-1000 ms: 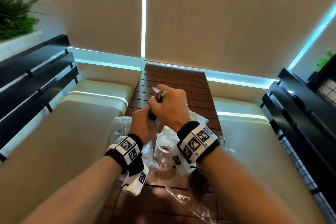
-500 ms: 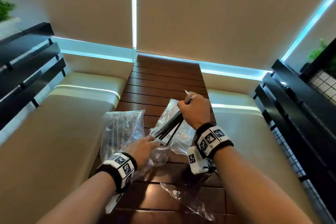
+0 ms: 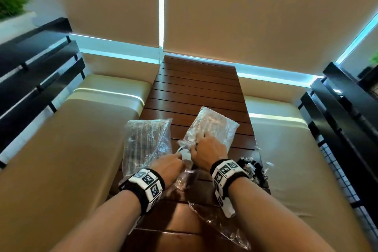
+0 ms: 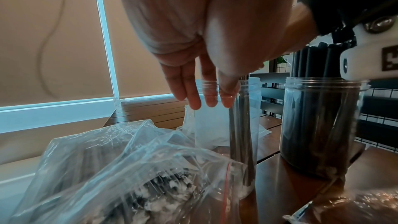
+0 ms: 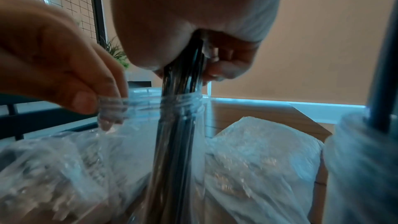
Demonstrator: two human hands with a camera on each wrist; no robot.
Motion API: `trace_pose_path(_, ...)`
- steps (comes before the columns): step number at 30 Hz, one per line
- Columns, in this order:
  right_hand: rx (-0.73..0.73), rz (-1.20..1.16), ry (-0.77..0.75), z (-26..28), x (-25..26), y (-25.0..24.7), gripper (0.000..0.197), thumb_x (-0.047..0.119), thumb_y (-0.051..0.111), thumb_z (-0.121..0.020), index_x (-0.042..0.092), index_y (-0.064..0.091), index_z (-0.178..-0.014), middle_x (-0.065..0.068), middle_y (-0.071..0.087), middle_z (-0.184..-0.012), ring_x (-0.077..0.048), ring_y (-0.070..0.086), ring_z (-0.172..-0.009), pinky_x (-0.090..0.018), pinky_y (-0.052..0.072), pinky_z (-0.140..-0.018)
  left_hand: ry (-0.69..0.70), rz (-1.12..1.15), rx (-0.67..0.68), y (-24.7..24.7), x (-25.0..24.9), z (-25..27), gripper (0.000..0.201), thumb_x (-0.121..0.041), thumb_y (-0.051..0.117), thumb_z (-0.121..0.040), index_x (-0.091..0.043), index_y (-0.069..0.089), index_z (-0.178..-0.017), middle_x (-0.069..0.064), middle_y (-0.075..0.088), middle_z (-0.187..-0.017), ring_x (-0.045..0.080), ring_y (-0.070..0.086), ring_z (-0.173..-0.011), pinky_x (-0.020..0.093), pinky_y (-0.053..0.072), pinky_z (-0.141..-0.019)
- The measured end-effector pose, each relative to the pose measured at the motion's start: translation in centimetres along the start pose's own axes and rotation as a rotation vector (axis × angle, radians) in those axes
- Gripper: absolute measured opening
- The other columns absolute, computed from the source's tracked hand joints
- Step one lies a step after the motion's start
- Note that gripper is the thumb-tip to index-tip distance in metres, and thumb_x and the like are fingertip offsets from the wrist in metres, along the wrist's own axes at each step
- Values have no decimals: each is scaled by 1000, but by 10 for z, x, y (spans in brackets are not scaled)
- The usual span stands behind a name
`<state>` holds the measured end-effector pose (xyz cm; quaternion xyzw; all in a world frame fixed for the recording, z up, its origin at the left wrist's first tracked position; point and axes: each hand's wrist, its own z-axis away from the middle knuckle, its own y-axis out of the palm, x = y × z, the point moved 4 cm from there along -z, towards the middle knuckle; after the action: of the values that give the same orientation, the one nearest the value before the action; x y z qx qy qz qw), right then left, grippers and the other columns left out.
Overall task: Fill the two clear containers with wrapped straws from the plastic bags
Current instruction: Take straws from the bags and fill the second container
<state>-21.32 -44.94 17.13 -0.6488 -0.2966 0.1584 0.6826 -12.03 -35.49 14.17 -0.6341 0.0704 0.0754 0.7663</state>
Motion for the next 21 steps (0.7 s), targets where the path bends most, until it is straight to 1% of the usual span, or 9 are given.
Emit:
trace_pose_path(3,-62,31,66,-3,1,-12,59,60,20,-95,17,52,-119,-9,53,-118,-31,55,-107,-43,48,-79,7,17,-19,0,-1,1,22,-11,48,-99,-8,67,-108,6,56,-106,26,62,-98,42,52,-89)
trace_pose_path(4,-87,27,66,-5,2,-14,58,59,20,-96,16,52,-118,-8,53,-117,-31,54,-108,-44,48,-82,7,24,-26,0,-2,2,22,-12,47,-100,-9,67,-108,6,56,-106,25,62,-98,41,52,-90)
trace_pose_path(7,-158,-93,-62,-7,7,-10,24,28,43,-94,20,45,-117,-3,50,-112,-22,50,-98,-39,48,-84,9,40,-43,-1,-4,3,22,-14,47,-100,-10,67,-108,5,57,-109,24,63,-99,40,52,-92)
trace_pose_path(9,-109,-130,-159,-3,10,2,35,16,50,-89,23,43,-123,-1,49,-113,-18,47,-94,-37,48,-84,12,51,-39,-2,-5,4,21,-13,48,-99,-11,68,-106,5,57,-110,25,63,-99,40,52,-92)
trace_pose_path(11,-69,-121,-149,0,7,9,36,21,45,-92,21,43,-129,-2,50,-119,-21,49,-101,-39,46,-90,11,46,-38,-2,-5,5,21,-11,48,-98,-11,68,-103,5,56,-111,25,62,-99,41,52,-92)
trace_pose_path(14,-48,-36,-76,-1,1,6,45,45,36,-96,24,41,-136,-6,45,-138,-30,47,-122,-47,38,-100,4,63,-44,-2,-4,5,20,-12,49,-96,-13,67,-104,2,54,-113,25,63,-98,42,52,-89)
trace_pose_path(16,-103,6,-72,-3,2,-7,52,55,36,-93,30,40,-138,-8,36,-149,-34,38,-132,-53,34,-105,2,127,-75,-3,-2,8,23,-22,49,-97,-16,65,-112,-1,51,-121,24,63,-100,42,53,-88)
trace_pose_path(18,-200,-1,-85,-5,6,-23,52,59,40,-89,35,44,-135,-8,32,-153,-34,31,-138,-56,30,-108,3,166,-150,-8,3,14,26,-26,50,-96,-21,61,-119,-5,47,-128,19,63,-98,39,55,-86)
trace_pose_path(21,-310,-28,-104,-6,17,-44,46,56,48,-84,36,54,-125,-6,38,-150,-35,28,-141,-59,26,-110,-52,226,-305,-25,19,26,18,-20,52,-93,-21,61,-109,-7,50,-120,10,60,-85,31,56,-82)
